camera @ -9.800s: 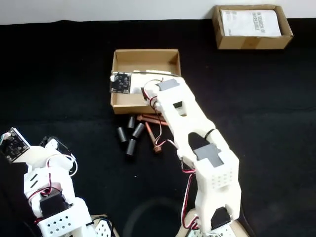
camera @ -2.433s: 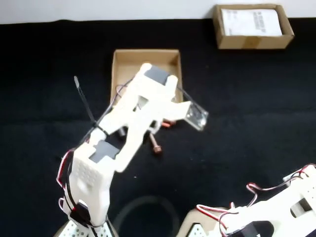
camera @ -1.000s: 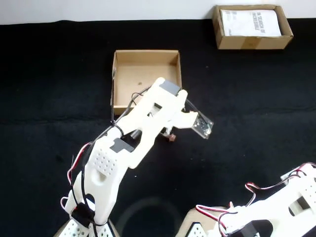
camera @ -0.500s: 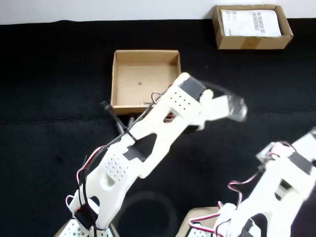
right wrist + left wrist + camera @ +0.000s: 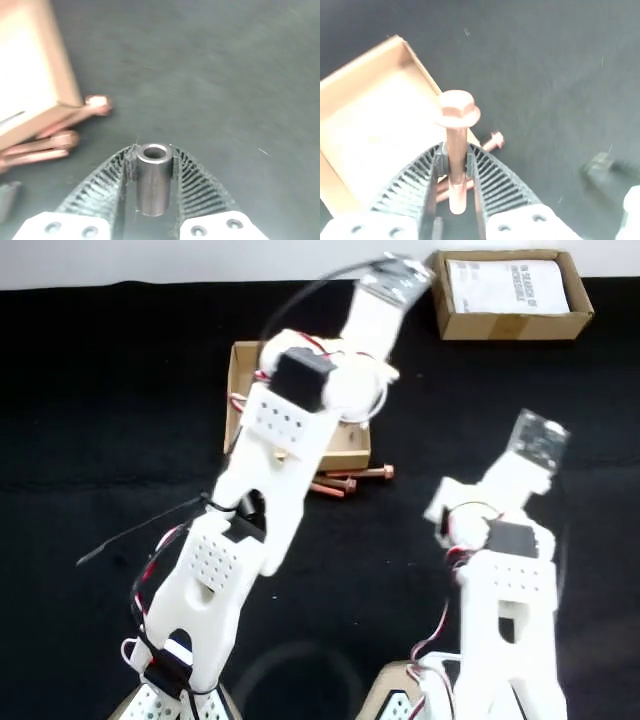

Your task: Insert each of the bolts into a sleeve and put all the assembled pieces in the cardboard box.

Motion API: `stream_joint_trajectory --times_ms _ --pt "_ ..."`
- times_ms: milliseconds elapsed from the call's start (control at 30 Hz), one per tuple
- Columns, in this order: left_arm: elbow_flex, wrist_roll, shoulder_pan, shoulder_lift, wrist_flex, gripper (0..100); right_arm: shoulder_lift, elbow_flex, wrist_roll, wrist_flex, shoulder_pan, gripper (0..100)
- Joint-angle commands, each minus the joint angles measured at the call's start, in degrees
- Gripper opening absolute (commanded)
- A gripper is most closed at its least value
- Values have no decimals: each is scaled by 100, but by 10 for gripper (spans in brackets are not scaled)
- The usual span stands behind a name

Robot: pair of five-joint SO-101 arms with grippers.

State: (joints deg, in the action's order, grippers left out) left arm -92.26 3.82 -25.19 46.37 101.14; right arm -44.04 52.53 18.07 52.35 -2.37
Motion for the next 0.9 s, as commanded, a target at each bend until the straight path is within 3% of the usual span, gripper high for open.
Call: stream_joint_trajectory --times_ms 0,233,567,867 --pt "-198 273 251 -567 26 8 -514 -40 -141 -136 -822 7" --pt "1059 273 163 -2519 26 8 -954 -31 -281 -136 -1481 7" --pt "5077 229 -295 -6035 -79 8 -998 -31 -290 -189 -1807 7" --pt "7310 273 13 -6941 -1275 8 -1622 22 -281 -593 -2826 7"
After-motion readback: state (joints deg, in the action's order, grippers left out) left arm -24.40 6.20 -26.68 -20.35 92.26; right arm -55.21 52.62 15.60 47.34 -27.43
